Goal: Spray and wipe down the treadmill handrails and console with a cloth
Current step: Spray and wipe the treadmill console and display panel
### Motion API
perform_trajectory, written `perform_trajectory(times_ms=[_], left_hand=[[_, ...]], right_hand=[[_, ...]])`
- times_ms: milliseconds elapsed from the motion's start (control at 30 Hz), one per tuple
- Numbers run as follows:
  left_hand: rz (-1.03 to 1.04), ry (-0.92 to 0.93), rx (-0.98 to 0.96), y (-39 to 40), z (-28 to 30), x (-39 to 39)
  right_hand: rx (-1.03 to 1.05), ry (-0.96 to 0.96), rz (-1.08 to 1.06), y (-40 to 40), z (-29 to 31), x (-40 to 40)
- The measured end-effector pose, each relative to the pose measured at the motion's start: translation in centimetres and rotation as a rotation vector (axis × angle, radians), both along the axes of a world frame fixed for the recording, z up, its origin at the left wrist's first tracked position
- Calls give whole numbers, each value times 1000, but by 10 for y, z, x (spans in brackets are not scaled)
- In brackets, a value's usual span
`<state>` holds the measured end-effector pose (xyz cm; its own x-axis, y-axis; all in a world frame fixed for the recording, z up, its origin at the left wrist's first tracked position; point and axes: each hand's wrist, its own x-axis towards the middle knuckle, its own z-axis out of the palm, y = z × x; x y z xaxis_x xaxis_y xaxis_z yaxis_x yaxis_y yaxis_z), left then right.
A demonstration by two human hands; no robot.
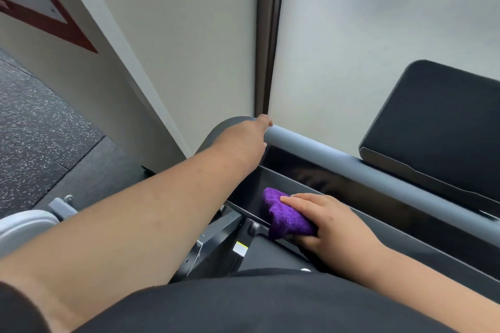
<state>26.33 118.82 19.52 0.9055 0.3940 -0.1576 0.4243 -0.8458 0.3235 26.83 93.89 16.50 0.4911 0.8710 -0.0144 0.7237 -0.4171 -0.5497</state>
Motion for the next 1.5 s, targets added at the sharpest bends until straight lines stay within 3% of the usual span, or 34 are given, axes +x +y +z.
perform_trajectory(times_ms=[200,367,433,500,567,633,767,967,1267,1400,1500], left_hand=[[84,-19,-66,-11,-2,-4],[269,-125,-228,-13,20,-62],[357,-174,-312,-17,23,-97],[446,-208,-388,-21,23,-132],[532,-219,-420,-25,20,-163],[624,-244,-416,-26,18,-189],[795,-336,-388,-24,15,-237],[847,-381,-384,-29,13,-267],[826,-434,-375,-28,8,-282],[811,-431,-350,-24,8,-289],[848,-431,-310,-19,9,-297]], right_hand=[[78,-11,-31,1,4,7],[167,-51,-175,29,20,36],[114,-96,-228,49,24,52],[-99,-157,-219,73,19,66],[-333,-255,-161,97,7,72],[-400,-346,-125,117,-1,73],[-361,-461,26,165,-5,73],[-330,-468,260,211,-1,54],[-102,-423,774,210,-22,-113],[-71,-463,834,218,-26,-106],[-89,-411,657,229,-17,-61]])
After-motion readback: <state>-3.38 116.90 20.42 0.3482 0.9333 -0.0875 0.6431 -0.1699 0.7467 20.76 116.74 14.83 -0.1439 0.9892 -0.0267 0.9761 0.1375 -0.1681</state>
